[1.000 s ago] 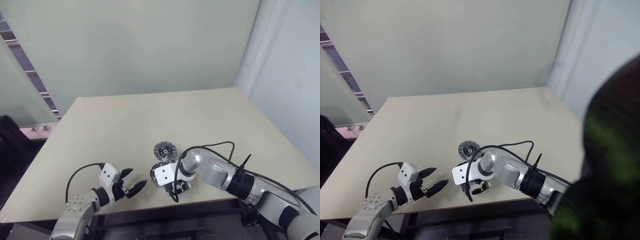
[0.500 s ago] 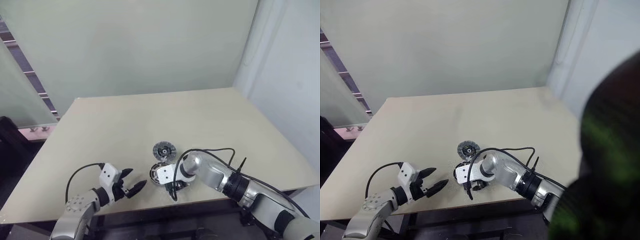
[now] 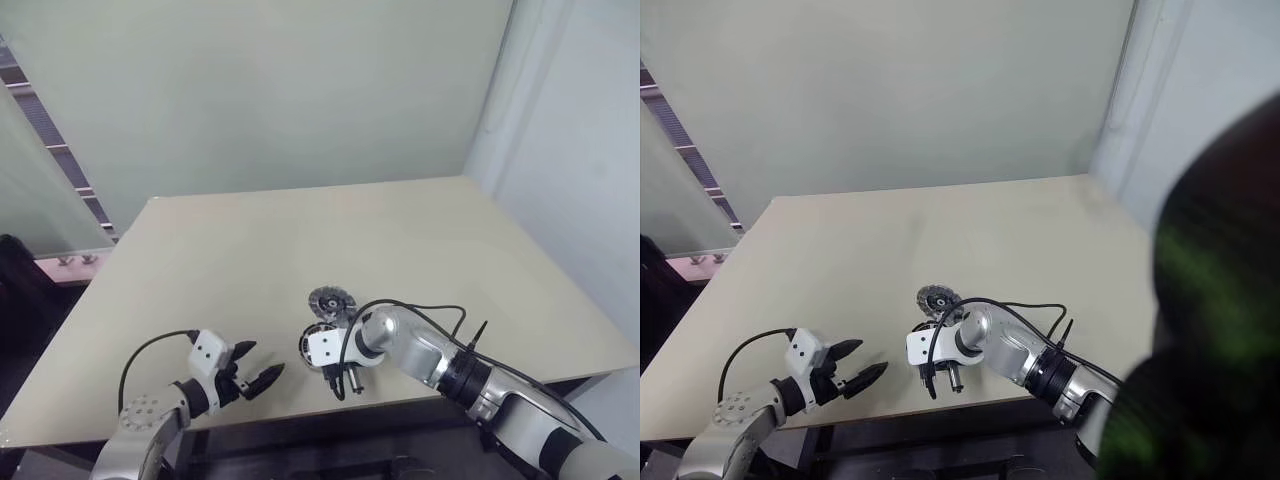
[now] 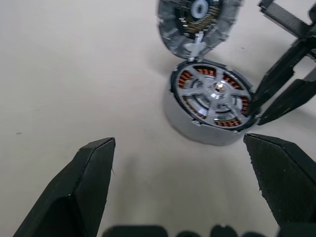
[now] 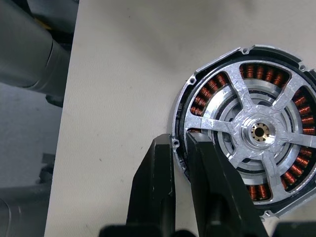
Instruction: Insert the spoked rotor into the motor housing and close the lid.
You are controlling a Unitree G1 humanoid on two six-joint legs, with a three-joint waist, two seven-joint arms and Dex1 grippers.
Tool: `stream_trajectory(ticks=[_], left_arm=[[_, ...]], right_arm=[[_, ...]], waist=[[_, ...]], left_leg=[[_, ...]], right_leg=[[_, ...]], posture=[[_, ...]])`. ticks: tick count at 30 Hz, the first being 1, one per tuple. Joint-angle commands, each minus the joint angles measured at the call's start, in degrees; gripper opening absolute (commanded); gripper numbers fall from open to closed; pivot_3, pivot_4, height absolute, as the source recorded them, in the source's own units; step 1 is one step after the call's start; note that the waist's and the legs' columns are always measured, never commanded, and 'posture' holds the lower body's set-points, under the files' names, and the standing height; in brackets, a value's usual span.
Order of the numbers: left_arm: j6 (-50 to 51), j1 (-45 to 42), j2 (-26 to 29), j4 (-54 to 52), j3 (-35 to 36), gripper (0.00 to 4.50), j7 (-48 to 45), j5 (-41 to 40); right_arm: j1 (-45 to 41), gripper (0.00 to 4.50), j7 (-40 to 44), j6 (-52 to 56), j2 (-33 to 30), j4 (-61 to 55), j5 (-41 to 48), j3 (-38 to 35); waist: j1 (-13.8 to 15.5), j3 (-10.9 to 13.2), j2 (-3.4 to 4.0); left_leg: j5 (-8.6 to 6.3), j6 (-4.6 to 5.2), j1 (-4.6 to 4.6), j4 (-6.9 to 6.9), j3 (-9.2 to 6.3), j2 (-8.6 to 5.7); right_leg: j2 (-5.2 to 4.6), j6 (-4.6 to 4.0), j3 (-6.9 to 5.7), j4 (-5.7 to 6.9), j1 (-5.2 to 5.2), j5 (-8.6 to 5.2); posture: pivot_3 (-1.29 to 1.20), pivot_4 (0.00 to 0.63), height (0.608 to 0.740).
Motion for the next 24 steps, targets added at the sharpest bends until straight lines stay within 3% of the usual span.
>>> stream_trajectory(ticks=[1,15,19,24], left_arm=[[-0.2,-0.4,0.6,-2.2,1.5,4.50,0.1,-0.8],[-0.9,-0.7,-0.4,-1.5,0.9,4.50,0.5,-0.4],[-1.1,-0.9,-0.5,-1.4,0.8,4.50,0.6,-0.3],[-1.2,-1.0,-0.6,-1.2,0.8,4.50,0.6,-0.2]], right_arm=[[0.8,0.08,-2.8,7.2,3.1,-2.3,1.1,-5.0],[3.6,0.08,-16.2,32.4,18.2,-2.3,10.5,-21.3],[4.0,0.08,-19.1,34.6,19.3,-2.2,12.6,-22.9],[4.1,0.08,-19.6,32.9,16.8,-3.0,13.2,-19.4]], waist=[[0.0,0.0,0.00],[0.0,0.0,0.03],[0.0,0.0,0.03],[0.0,0.0,0.04]], left_leg=[[0.00,0.00,0.00,0.00,0.01,0.04],[-0.14,-0.23,-0.06,-0.03,-0.04,0.44],[-0.25,-0.35,-0.09,-0.03,-0.05,0.36],[-0.30,-0.36,-0.09,-0.04,-0.06,0.35]], right_leg=[[0.00,0.00,-0.03,0.00,-0.01,0.00],[0.07,-0.08,-0.63,0.02,-0.17,0.07],[0.00,-0.08,-0.62,-0.01,-0.17,0.08],[0.00,-0.08,-0.63,-0.02,-0.16,0.08]], posture=[[0.00,0.000,0.740],[0.00,0.000,0.740],[0.00,0.000,0.740],[0.00,0.000,0.740]])
